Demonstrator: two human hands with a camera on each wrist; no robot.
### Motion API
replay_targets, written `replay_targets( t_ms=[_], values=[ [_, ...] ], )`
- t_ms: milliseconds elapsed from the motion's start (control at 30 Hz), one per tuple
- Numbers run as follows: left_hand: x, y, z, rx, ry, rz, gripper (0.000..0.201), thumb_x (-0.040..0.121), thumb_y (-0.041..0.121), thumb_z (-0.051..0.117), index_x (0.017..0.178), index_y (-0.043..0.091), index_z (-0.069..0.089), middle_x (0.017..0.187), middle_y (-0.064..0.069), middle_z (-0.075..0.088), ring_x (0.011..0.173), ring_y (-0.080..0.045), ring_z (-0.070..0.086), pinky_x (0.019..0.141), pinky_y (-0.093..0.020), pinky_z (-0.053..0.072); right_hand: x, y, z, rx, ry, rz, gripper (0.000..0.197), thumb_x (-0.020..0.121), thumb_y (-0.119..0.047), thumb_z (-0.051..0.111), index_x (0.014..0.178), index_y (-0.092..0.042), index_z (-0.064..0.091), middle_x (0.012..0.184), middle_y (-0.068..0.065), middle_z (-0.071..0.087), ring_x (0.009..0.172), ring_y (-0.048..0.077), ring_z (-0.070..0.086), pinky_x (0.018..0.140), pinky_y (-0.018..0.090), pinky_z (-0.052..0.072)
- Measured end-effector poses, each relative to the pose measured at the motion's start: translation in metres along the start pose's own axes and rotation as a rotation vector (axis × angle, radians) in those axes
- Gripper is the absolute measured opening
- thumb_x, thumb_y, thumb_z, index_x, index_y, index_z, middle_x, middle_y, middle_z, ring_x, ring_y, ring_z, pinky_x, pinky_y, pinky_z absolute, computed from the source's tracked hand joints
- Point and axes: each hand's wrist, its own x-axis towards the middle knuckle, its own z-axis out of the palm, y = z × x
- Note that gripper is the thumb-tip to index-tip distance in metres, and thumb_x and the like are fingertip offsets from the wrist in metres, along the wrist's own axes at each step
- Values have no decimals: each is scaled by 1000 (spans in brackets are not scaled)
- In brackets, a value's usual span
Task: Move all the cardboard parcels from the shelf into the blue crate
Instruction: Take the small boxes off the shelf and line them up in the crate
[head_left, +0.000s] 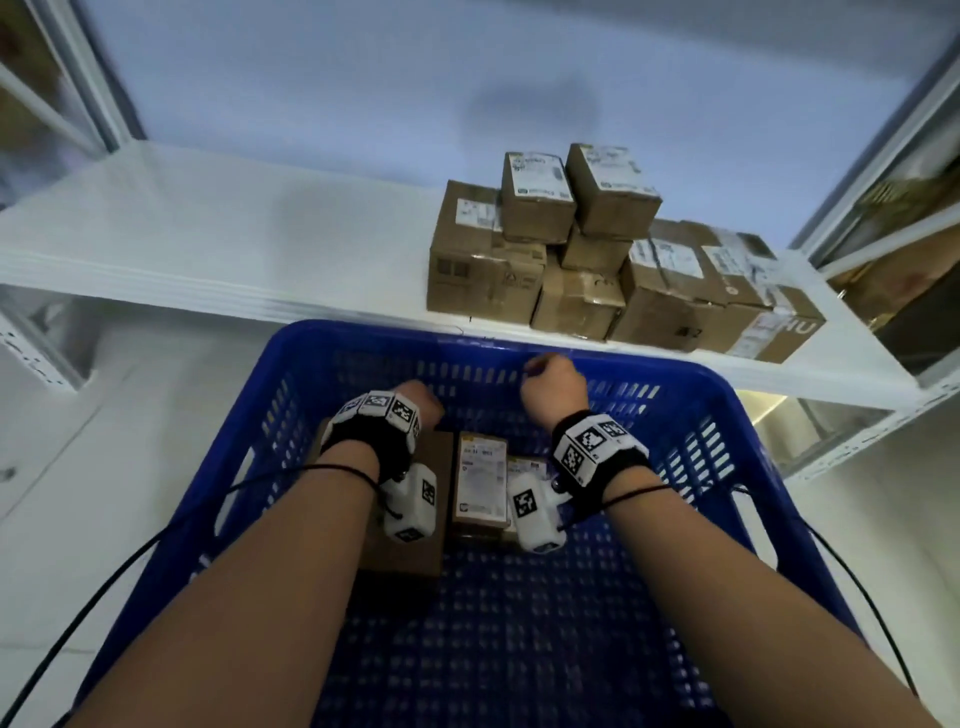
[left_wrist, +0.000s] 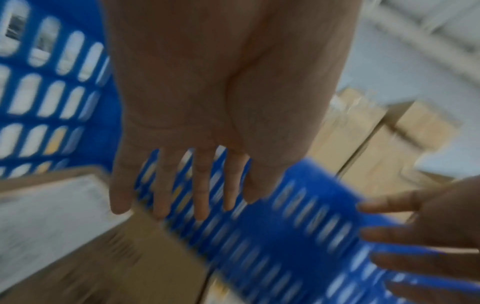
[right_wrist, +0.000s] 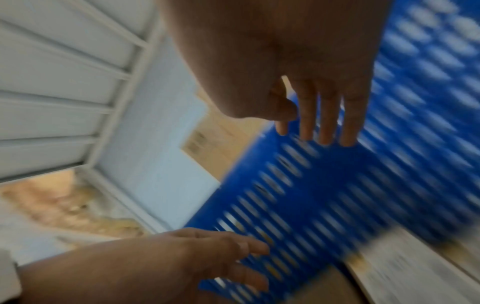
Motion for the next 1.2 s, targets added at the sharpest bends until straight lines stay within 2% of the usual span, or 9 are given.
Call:
replay_targets(
  t_ms=[67, 133, 333, 467, 633, 800, 967, 1033, 1200],
  values=[
    [-4, 7, -23, -82, 51, 22, 36, 98, 19, 46, 124, 3, 65, 126, -17, 65, 119, -33, 60, 99, -35, 48, 1, -29, -21, -43, 97, -104, 29, 87, -8, 51, 113, -8, 64, 117, 17, 66, 112, 34, 60, 92, 33, 48],
    [-5, 12, -40, -172, 72, 33, 35, 98, 22, 47, 118, 2, 68, 120, -20, 68, 115, -35, 63, 98, -38, 51, 9, -56, -38, -155, 191, -201, 32, 89, -15, 51, 118, -5, 58, 117, 20, 64, 112, 37, 60, 92, 37, 49],
    [0, 7, -65, -303, 194, 6, 35, 98, 25, 50, 121, 4, 66, 122, -18, 68, 113, -33, 64, 97, -34, 50, 56, -131, -58, -523, 425, -388, 59, 95, -37, 45, 144, -4, 36, 146, 28, 34, 135, 44, 32, 110, 52, 32],
    [6, -4, -67, -339, 202, -11, 32, 98, 23, 51, 116, 4, 68, 116, -18, 70, 107, -33, 66, 84, -32, 51, 90, -158, -55, -668, 389, -339, 66, 94, -39, 41, 150, -6, 29, 157, 23, 18, 145, 42, 15, 117, 54, 17],
    [15, -11, -63, -412, 170, -24, 33, 97, 27, 52, 116, 6, 68, 113, -19, 71, 103, -34, 68, 82, -34, 54, 111, -156, -46, -768, 319, -272, 59, 98, -46, 34, 140, -8, 48, 160, 26, 11, 148, 43, 6, 120, 56, 3],
    [16, -4, -58, -386, 140, -13, 32, 97, 24, 50, 115, 5, 68, 113, -17, 70, 102, -32, 68, 77, -30, 51, 116, -145, -32, -676, 409, -331, 41, 96, -35, 43, 126, -13, 60, 146, 32, 36, 137, 49, 30, 118, 55, 17],
    [15, 0, -53, -346, 122, -10, 29, 97, 23, 51, 112, 7, 71, 110, -16, 71, 101, -31, 68, 73, -28, 48, 114, -148, -30, -514, 435, -289, 27, 96, -24, 48, 119, -19, 61, 138, 24, 45, 119, 52, 43, 102, 57, 39],
    [15, 0, -52, -338, 122, -3, 29, 97, 23, 50, 112, 8, 71, 111, -15, 71, 101, -31, 68, 72, -27, 47, 114, -148, -33, -463, 439, -292, 31, 95, -23, 51, 126, -16, 56, 141, 22, 42, 120, 52, 42, 99, 57, 42],
    [10, 10, -65, -410, 176, 36, 32, 97, 22, 49, 118, 6, 68, 115, -15, 71, 106, -31, 67, 82, -30, 53, 92, -147, -40, -273, 515, -410, 65, 86, -30, 62, 145, -19, 37, 149, 17, 31, 128, 44, 33, 106, 54, 35]
  ],
)
